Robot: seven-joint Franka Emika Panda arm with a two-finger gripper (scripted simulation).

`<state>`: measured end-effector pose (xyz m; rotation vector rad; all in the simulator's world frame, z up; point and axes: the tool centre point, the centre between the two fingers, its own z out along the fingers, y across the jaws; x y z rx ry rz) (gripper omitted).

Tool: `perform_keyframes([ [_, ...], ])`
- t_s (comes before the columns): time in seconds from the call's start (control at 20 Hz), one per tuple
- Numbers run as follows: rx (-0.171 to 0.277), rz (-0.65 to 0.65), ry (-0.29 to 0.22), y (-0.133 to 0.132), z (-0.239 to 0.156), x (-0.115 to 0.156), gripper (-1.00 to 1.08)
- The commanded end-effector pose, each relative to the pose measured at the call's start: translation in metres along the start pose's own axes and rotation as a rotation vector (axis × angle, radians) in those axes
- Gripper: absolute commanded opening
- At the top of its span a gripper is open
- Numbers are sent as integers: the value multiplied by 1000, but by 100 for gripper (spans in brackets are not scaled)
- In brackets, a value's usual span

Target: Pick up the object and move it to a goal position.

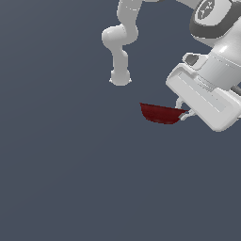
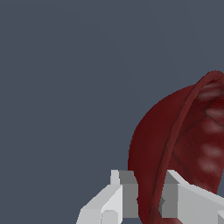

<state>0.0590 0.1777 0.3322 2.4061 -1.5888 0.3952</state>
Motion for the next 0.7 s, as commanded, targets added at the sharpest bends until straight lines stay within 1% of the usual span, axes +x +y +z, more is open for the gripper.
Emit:
perform_keyframes([
  [0.0,13,33,18,-2,-18,-4,-100],
  [0.35,31,87,51,-6,-46,-14,-100],
  [0.65,33,97,58,-8,-52,-16,-100],
])
